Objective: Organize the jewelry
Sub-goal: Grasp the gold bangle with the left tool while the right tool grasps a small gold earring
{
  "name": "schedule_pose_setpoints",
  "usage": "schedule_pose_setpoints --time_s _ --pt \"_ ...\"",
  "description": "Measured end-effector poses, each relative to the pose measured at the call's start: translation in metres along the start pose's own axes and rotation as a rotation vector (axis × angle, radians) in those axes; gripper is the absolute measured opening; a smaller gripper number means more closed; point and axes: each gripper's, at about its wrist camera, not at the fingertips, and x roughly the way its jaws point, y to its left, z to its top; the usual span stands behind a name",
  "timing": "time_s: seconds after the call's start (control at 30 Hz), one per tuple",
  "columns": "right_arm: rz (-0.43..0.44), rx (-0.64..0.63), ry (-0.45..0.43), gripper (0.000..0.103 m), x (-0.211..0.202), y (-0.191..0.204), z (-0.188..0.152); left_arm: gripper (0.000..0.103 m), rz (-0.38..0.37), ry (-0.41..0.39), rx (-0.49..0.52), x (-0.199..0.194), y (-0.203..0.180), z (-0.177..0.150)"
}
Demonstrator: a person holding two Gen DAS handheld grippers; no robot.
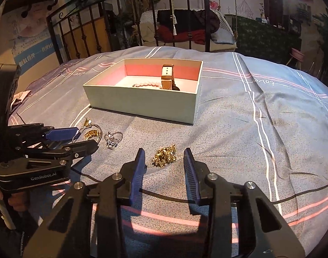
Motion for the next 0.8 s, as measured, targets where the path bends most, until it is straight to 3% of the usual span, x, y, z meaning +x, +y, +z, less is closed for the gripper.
schedule_pose_setpoints --time_s 0.13,0.37,0.57,0.8 --pt "0.013 -0.042 0.001 0.026 0.003 0.011 0.001 0.048 -0.009 -0.001 -0.008 -0.003 0.001 -0.001" --pt "-0.012 -0.056 0.027 0.02 0.012 0.013 0.002 0.048 -0.024 -0.005 -0.006 -0.006 -0.001 -0.002" --pt "0.01 -0.049 -0.001 0.02 0.006 0.014 0.005 0.048 -0.027 -0.006 -0.008 -0.007 -0.001 -0.002" --pt "0.002 -0.063 0.042 0.018 0.02 0.016 0.004 0.048 -0.031 -0.01 -0.008 -0.008 -0.001 -0.001"
